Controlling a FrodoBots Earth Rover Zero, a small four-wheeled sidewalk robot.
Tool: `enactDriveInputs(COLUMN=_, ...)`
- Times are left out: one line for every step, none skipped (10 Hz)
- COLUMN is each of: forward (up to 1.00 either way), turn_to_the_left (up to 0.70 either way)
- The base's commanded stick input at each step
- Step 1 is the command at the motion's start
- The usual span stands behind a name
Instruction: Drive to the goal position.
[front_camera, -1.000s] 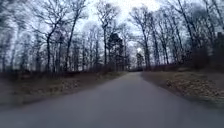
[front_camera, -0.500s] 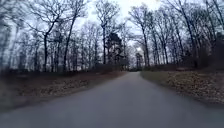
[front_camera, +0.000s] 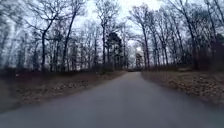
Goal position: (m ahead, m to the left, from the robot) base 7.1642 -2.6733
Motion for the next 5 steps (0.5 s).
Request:
enactDriveInputs(forward=0.85, turn_to_the_left=0.0)
enactDriveInputs(forward=0.85, turn_to_the_left=0.0)
enactDriveInputs(forward=0.85, turn_to_the_left=0.0)
enactDriveInputs(forward=0.85, turn_to_the_left=0.0)
enactDriveInputs(forward=0.85, turn_to_the_left=0.0)
